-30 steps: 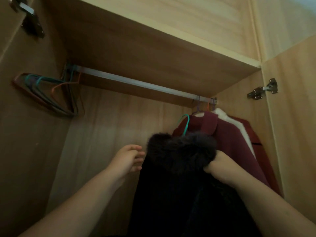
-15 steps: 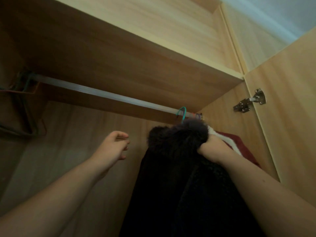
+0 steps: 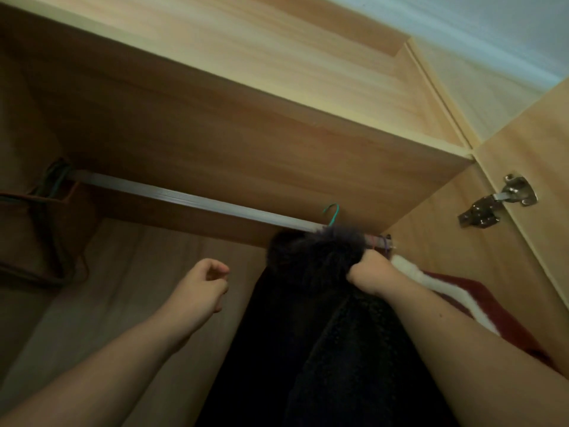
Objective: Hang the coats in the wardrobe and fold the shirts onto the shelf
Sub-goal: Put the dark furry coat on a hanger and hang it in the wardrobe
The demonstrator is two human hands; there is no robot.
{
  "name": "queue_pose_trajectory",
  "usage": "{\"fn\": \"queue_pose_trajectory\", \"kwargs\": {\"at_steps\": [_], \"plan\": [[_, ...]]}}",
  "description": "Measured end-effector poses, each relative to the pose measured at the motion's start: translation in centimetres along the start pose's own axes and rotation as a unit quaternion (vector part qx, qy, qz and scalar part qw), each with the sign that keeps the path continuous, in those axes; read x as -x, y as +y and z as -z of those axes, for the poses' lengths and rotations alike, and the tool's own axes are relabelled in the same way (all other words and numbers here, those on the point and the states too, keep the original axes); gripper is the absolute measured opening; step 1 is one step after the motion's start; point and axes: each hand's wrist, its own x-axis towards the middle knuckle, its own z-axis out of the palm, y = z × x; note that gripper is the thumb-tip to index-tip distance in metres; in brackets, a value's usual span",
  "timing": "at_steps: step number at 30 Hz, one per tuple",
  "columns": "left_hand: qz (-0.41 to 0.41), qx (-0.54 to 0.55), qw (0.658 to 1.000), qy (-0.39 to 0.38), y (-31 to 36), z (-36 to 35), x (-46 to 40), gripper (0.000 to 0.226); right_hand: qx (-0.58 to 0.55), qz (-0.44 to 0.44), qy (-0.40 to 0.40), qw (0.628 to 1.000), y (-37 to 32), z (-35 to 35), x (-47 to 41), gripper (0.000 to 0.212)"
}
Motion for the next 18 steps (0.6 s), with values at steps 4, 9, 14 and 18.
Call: {"fn": "queue_pose_trajectory", "kwargs": {"at_steps": [4, 9, 14, 18], "plan": [[0.007, -0.005, 1.0, 0.013, -1.7, 0.8, -0.1, 0.021, 0.02, -0.035, -0.042, 0.998, -0.2, -0.9, -0.6, 0.019], [0.033, -0.021, 0.999, 0.009, -4.4, 1.5, 0.5, 0.02, 0.083, -0.051, -0.094, 0.991, -1.3, -0.2, 0.1, 0.007], [0.065, -0.02, 0.998, -0.011, -5.9, 1.3, 1.3, 0.018, 0.162, -0.056, -0.143, 0.975, -1.5, 0.9, 1.3, 0.006], [0.088, -0.009, 0.995, -0.041, -6.1, 0.2, 2.3, 0.018, 0.19, -0.076, -0.144, 0.968, -2.3, 3.2, 2.7, 0.013]]}}
